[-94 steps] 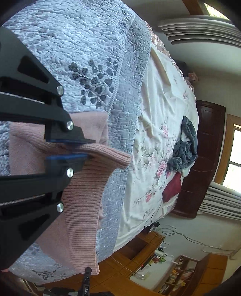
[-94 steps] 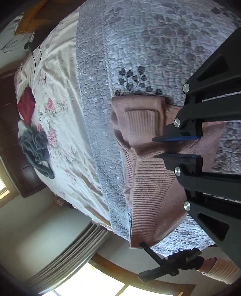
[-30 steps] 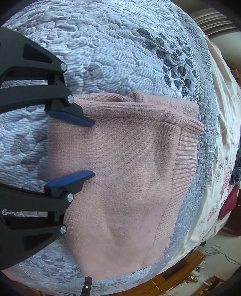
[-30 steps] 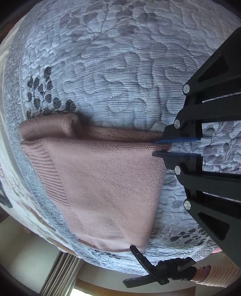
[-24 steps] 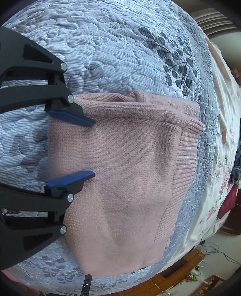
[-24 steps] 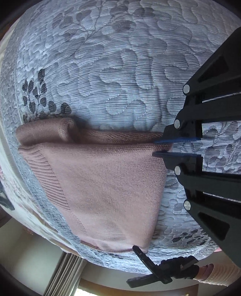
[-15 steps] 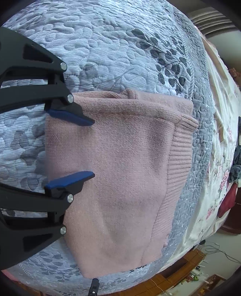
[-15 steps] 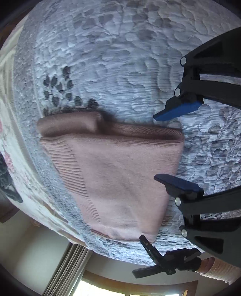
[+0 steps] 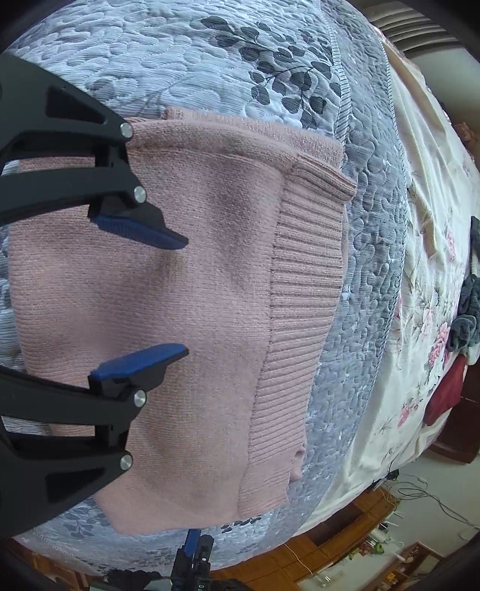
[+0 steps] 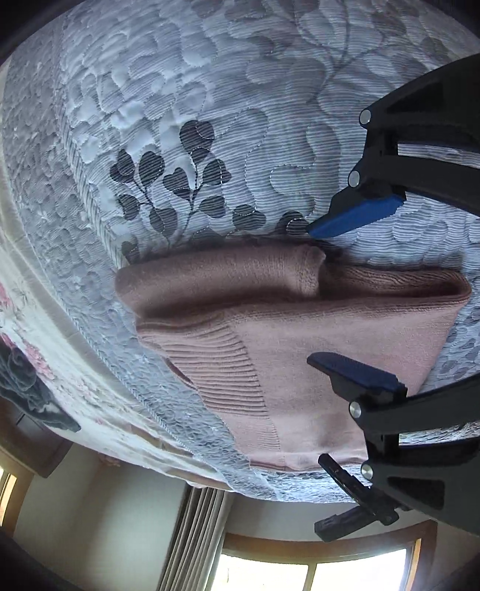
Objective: Fold small clothes
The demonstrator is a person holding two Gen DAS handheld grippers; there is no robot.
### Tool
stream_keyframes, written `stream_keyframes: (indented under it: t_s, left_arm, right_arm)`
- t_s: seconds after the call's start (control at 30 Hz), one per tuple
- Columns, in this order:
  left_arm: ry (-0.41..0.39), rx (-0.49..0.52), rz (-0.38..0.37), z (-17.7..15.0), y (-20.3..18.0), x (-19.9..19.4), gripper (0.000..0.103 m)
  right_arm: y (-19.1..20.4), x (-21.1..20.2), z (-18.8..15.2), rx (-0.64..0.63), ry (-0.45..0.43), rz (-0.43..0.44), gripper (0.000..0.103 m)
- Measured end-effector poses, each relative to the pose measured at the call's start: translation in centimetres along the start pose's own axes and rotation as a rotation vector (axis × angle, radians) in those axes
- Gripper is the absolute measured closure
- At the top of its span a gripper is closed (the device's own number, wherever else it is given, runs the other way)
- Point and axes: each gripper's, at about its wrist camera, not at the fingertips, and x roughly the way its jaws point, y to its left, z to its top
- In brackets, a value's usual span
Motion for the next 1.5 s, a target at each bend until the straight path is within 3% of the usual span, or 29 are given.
stream_keyframes:
  t_s: [0.23, 0.3, 0.37, 0.43, 0.87, 1.07, 1.23, 1.5]
  left_arm:
    - [0.022, -0.023, -0.018, 0.1, 0.8, 1.5, 0.049]
    - [0.023, -0.020, -0.022, 0.0, 0.9, 1.7, 0.049]
    - [0.023, -0.017, -0.025, -0.1, 0.9, 1.7, 0.048]
    - [0.022, -0.013, -0.028, -0.1, 1.0, 1.8, 0.048]
    - [0.015, 0.008, -0.028, -0.2, 1.0, 2.3, 0.047]
    - [0.016, 0.010, -0.026, -0.3, 0.9, 2.3, 0.046]
    - [0.019, 0.024, -0.044, -0.3, 0.7, 0.8, 0.046]
    - [-0.027, -0.025, -0.089, -0.3, 2.7, -2.3, 0.046]
  right_arm:
    - [-0.4, 2.1, 0.4, 0.014, -0.007, 0.068, 0.039]
    - [-0.3, 2.4, 0.6, 0.014, -0.009, 0.083, 0.049]
    - [-0.3, 2.8, 0.7, 0.009, -0.003, 0.084, 0.070]
    - [-0.4, 3.1, 0.6, 0.014, -0.012, 0.091, 0.072]
    - [-1.3, 3.5, -0.2, 0.048, -0.033, 0.103, 0.074]
    - [-0.2, 3.5, 0.0, 0.053, -0.023, 0.061, 0.076]
    - [4.3, 1.3, 0.7, -0.030, -0.031, 0.044, 0.078]
    - [16.6, 0.9, 1.1, -0.261, 0.009, 0.050, 0.079]
